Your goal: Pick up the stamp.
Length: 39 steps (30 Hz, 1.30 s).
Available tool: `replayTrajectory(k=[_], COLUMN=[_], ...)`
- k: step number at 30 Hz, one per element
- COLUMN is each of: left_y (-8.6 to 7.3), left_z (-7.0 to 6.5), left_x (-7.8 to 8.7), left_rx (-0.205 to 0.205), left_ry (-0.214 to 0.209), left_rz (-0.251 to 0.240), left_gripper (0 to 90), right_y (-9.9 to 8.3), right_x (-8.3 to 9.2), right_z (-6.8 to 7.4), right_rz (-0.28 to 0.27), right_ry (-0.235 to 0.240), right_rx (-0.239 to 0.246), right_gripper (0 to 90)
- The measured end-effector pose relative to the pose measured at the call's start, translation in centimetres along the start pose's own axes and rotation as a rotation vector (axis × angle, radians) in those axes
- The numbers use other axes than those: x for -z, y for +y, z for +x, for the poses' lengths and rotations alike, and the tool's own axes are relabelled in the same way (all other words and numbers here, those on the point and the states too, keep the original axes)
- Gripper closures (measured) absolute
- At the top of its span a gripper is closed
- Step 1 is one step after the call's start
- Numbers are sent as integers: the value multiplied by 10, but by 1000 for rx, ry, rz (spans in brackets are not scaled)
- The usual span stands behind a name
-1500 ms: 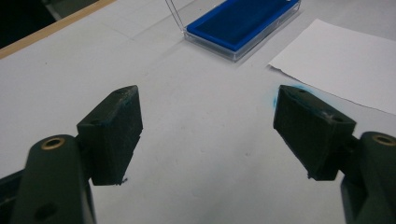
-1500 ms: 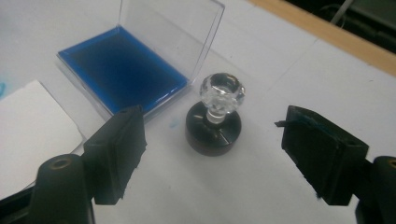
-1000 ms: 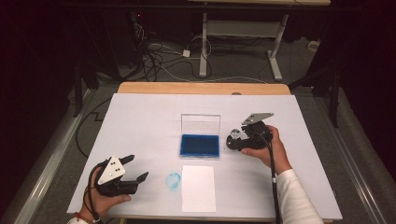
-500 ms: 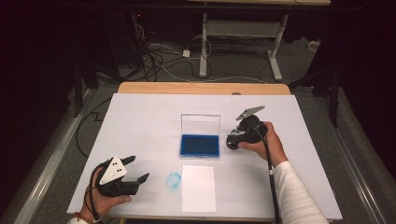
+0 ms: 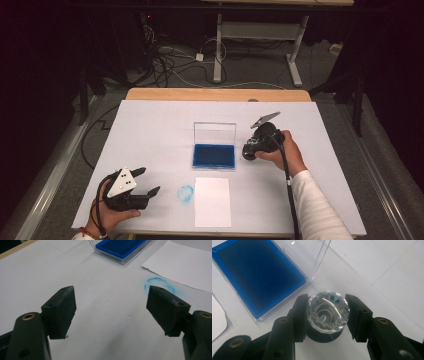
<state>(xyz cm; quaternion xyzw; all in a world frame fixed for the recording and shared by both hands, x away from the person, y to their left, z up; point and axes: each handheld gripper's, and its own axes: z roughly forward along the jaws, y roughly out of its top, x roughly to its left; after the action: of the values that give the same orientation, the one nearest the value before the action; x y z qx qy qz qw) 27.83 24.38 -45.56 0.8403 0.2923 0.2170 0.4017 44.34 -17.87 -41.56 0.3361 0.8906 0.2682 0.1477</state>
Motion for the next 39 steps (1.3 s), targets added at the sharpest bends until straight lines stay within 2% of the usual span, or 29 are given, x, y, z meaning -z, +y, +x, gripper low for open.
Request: replayTrajectory(k=[2, 8, 11, 12, 15, 18, 28, 39], left_y=[0, 0, 0, 0, 0, 0, 1, 0], left_z=[0, -1, -1, -1, -1, -2, -3, -4], left_x=[0, 0, 0, 0, -1, -1, 1, 1], left_rx=[-3, -10, -15, -15, -17, -17, -31, -28], left_ry=[-2, -4, -7, -6, -6, -5, -3, -6], left_rz=[5, 9, 9, 10, 13, 16, 11, 4], left_gripper=[230, 230, 231, 231, 231, 231, 231, 231], right_y=[0, -2, -5, -5, -6, -11, -23, -30], right_x=[0, 3, 13, 13, 25, 40, 58, 76], right_z=[1, 4, 8, 8, 14, 24, 44, 71], right_rz=[3, -11, -58, -58, -92, -151, -179, -226], right_ry=[-3, -1, -3, -3, -10, -7, -17, 25], right_rx=[10, -6, 3, 3, 22, 34, 89, 129], right_gripper=[566, 568, 568, 568, 568, 568, 569, 569])
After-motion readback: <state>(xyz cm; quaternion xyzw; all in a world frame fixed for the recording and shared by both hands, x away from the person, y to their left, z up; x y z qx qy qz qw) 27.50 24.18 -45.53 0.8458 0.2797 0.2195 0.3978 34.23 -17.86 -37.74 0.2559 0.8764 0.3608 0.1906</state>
